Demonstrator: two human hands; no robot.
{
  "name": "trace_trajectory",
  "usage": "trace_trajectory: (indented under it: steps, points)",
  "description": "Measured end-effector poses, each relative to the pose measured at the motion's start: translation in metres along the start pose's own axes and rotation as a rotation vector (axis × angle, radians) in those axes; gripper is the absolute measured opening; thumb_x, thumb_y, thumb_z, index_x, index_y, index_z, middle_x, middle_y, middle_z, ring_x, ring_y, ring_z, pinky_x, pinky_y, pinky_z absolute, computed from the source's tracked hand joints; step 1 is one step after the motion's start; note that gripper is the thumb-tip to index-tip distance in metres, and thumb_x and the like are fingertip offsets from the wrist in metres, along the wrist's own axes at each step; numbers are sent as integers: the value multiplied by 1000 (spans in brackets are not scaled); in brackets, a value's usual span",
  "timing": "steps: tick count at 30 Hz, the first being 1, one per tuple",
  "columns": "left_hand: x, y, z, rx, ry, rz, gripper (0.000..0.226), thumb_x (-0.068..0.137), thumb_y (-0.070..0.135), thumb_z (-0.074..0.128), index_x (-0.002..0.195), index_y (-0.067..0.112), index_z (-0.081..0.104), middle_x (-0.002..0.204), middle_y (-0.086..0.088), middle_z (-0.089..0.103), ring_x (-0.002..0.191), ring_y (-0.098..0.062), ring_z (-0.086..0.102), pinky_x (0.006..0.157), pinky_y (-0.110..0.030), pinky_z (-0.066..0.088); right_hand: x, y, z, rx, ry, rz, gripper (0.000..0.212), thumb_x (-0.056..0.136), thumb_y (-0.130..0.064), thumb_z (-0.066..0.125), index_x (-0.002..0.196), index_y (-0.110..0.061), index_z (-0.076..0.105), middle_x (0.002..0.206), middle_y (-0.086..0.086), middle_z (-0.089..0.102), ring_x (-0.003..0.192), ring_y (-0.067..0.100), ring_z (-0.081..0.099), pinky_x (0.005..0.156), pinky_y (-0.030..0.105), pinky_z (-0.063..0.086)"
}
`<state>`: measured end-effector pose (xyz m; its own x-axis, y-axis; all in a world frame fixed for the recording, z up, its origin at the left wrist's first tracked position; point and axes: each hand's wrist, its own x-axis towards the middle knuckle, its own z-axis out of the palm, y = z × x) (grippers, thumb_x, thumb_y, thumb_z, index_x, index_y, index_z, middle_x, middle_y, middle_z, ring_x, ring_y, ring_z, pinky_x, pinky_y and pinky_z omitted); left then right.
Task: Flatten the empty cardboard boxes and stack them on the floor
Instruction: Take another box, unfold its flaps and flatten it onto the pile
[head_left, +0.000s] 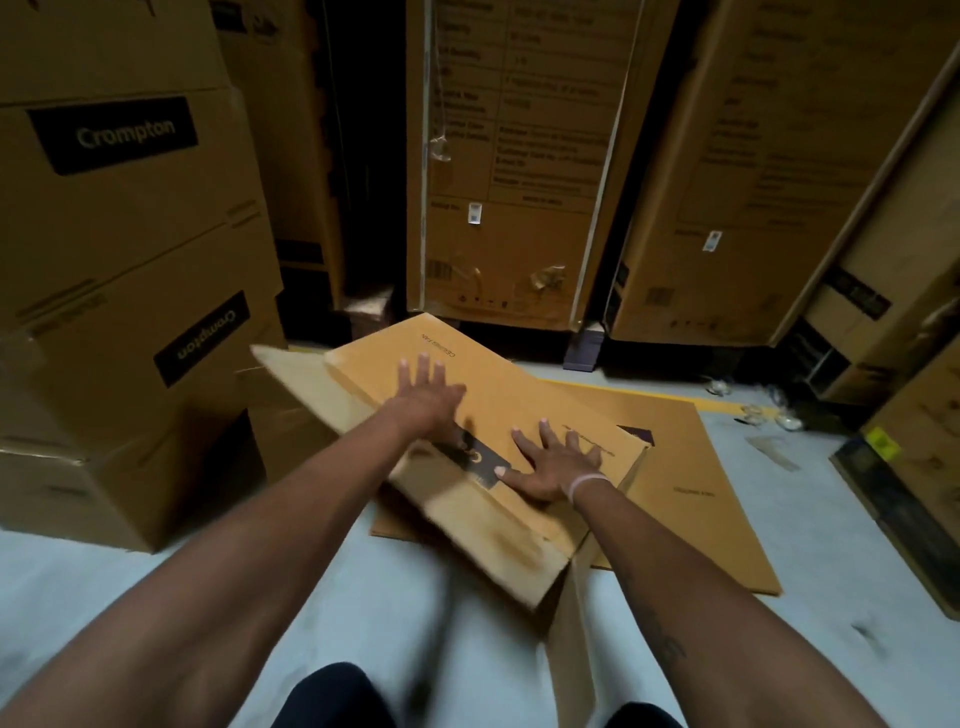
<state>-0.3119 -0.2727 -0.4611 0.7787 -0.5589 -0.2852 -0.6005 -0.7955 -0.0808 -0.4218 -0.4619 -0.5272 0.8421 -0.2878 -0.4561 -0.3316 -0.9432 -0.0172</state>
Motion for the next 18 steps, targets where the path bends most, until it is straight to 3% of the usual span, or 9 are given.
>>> trace_trajectory:
  steps: [2,5,8,11,14,16,18]
  points:
    - [9,31,7,-8,-190,115,108,86,76,59,166,29,2,172,-11,-12,155,-44,-16,122,-67,-7,-2,3,-1,-51,39,-57,85,91,-85,32,161,-51,0,173,-5,-14,158,40,-4,117,67,14]
    - [24,73,33,-124,-255,129,122,77,92,50,164,31,-11,172,-7,-13,157,-43,-11,121,-71,1,1,23,-9,-66,135,-129,76,98,-62,49,164,-40,18,173,-3,10,153,37,18,115,56,27]
    - [28,107,57,-214,-291,73,135,65,101,46,161,32,-20,167,-4,-31,153,-47,-21,113,-82,1,7,61,-15,133,282,-94,72,97,-41,63,161,-31,32,167,3,31,147,34,30,117,47,34]
    - [28,123,72,-250,-296,6,145,57,105,46,158,32,-28,160,-8,-43,147,-53,-32,107,-86,-5,17,111,-9,307,368,84,90,86,-54,75,161,-27,32,166,7,28,151,34,25,120,46,32]
    - [32,113,86,-251,-254,-5,149,53,107,45,153,32,-36,155,-9,-50,142,-54,-38,105,-86,-7,32,159,9,564,222,54,115,60,-80,83,156,-34,38,158,-2,44,146,28,41,118,48,38]
    - [35,100,98,-257,-234,7,151,50,108,45,152,33,-38,153,-8,-53,142,-53,-40,105,-86,-8,43,174,20,661,158,-3,112,51,-81,87,148,-39,48,143,-11,59,131,18,56,110,46,48]
    - [37,88,105,-280,-217,31,151,48,108,46,152,35,-38,152,-6,-54,142,-51,-40,105,-86,-10,37,164,16,719,166,-21,99,56,-71,91,141,-36,55,132,-11,65,118,17,64,95,45,59]
